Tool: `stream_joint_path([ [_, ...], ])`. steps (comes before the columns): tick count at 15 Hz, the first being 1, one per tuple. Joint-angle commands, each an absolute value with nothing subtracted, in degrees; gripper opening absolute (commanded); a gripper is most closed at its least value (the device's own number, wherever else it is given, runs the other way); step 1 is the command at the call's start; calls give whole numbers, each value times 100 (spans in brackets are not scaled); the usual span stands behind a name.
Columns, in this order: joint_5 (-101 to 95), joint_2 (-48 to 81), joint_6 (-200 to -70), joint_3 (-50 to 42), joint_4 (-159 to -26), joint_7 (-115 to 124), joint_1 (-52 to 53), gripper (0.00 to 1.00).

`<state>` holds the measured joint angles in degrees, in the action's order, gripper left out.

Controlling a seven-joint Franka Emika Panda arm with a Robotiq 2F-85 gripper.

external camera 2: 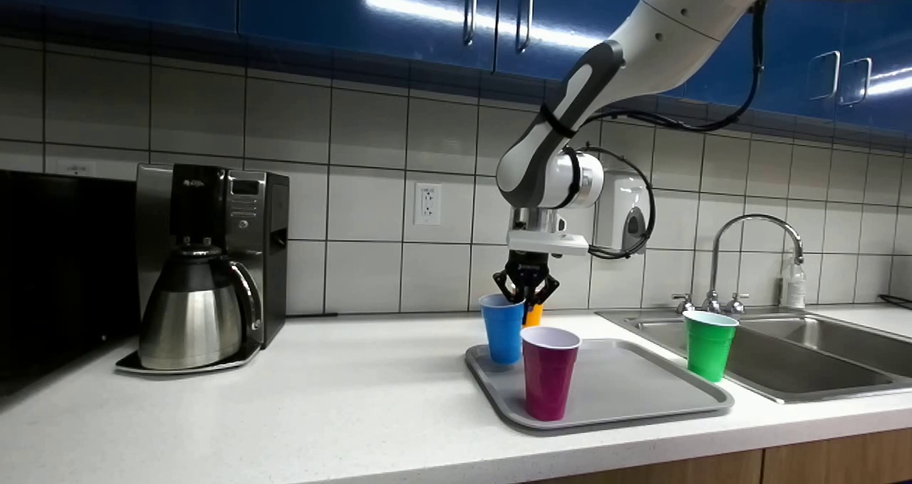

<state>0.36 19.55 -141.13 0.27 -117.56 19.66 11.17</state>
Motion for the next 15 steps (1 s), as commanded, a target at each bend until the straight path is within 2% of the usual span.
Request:
stream_joint_path([
  [1,181,1855,-14061,82,-11862,2044,983,1],
  [15,603,1949,-14172,144,-11893,1905,868,1],
])
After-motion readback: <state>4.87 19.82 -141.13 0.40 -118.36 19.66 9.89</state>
